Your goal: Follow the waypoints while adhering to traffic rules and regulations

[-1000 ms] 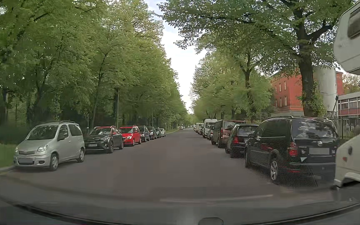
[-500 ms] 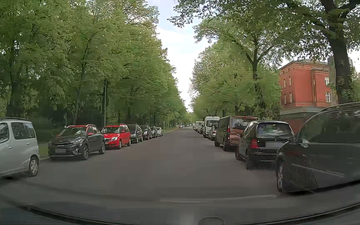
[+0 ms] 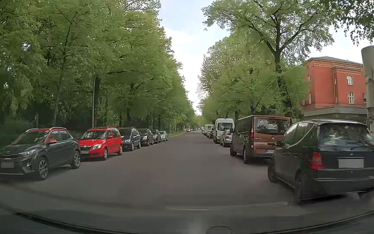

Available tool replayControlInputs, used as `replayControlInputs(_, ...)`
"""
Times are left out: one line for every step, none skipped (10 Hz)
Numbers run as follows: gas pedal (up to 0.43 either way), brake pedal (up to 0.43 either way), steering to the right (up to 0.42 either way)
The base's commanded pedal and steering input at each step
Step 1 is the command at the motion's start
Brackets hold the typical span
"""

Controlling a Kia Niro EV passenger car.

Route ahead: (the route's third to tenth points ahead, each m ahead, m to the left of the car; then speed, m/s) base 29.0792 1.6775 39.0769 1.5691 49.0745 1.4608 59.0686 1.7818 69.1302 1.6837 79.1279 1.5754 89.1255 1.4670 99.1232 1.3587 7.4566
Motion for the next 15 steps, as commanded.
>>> replayControlInputs(0.358, 0.018, -0.005)
replayControlInputs(0.358, 0.018, -0.005)
replayControlInputs(0.358, 0.018, -0.005)
replayControlInputs(0.358, 0.018, -0.005)
replayControlInputs(0.358, 0.018, -0.005)
replayControlInputs(0.358, 0.018, -0.005)
replayControlInputs(0.358, 0.018, -0.005)
replayControlInputs(0.358, 0.018, -0.005)
replayControlInputs(0.358, 0.018, -0.005)
replayControlInputs(0.358, 0.018, -0.005)
replayControlInputs(0.358, 0.018, -0.005)
replayControlInputs(0.358, 0.018, -0.005)
replayControlInputs(0.358, 0.018, -0.003)
replayControlInputs(0.358, 0.018, -0.001)
replayControlInputs(0.358, 0.018, 0.001)
